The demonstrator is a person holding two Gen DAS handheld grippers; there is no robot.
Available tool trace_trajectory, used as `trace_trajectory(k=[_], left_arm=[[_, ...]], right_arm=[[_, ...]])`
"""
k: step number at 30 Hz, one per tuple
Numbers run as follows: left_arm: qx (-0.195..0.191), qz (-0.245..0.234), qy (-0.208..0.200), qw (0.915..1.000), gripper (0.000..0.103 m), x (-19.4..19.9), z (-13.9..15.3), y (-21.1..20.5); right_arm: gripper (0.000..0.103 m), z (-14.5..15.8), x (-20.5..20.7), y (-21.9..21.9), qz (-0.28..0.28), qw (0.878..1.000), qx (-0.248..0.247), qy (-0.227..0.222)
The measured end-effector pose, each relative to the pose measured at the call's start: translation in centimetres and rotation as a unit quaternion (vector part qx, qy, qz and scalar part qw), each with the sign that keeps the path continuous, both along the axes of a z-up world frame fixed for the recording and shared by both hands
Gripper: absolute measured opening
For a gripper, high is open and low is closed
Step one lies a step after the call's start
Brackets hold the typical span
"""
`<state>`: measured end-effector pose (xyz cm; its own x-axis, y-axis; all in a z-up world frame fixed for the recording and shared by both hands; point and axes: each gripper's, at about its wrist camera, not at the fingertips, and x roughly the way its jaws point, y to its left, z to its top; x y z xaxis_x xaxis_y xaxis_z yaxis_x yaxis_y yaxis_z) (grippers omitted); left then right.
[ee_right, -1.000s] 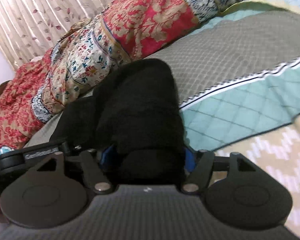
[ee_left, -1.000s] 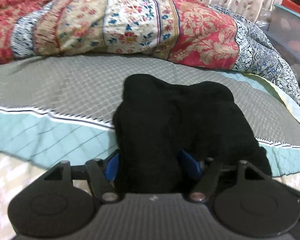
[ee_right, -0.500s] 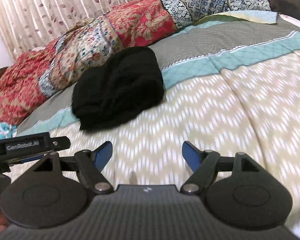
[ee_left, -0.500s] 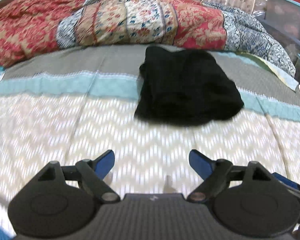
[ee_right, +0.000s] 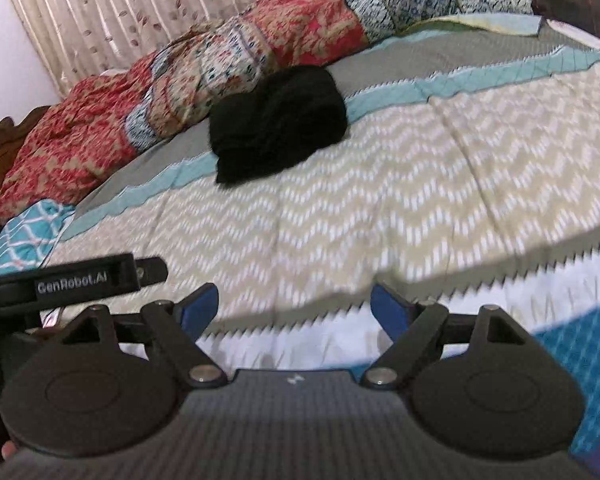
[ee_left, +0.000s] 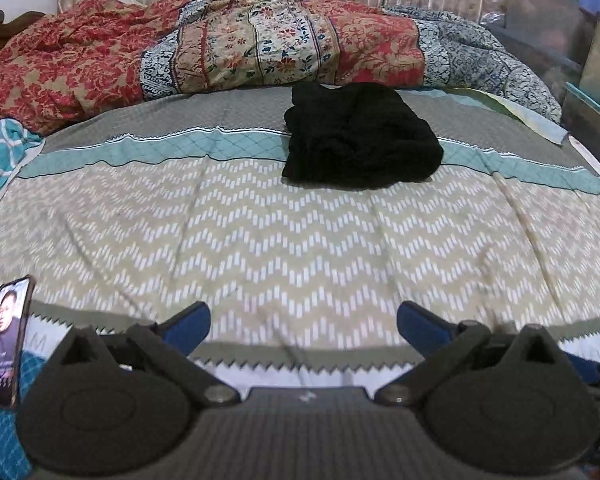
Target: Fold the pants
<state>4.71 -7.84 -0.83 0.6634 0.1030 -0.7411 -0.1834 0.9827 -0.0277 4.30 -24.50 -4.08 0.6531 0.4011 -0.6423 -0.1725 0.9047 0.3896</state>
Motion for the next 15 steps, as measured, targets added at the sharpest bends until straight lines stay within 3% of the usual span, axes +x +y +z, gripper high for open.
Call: trace_trajectory(k=[6,15], left_arm=[[0.006,-0.001,0.008,0.9999,0.103,-2.3,0.0,-0.6],[-0.02,0.002,0.045,0.9988,0.103,-3.7,-1.0,-0.3]], right_arm=[[0.088,0.3,-2.6,0.1,0.011,1.0,0.012,0.0],[0.09,-0.3,-4.5,0.2,0.012,0.999,0.023,0.019]])
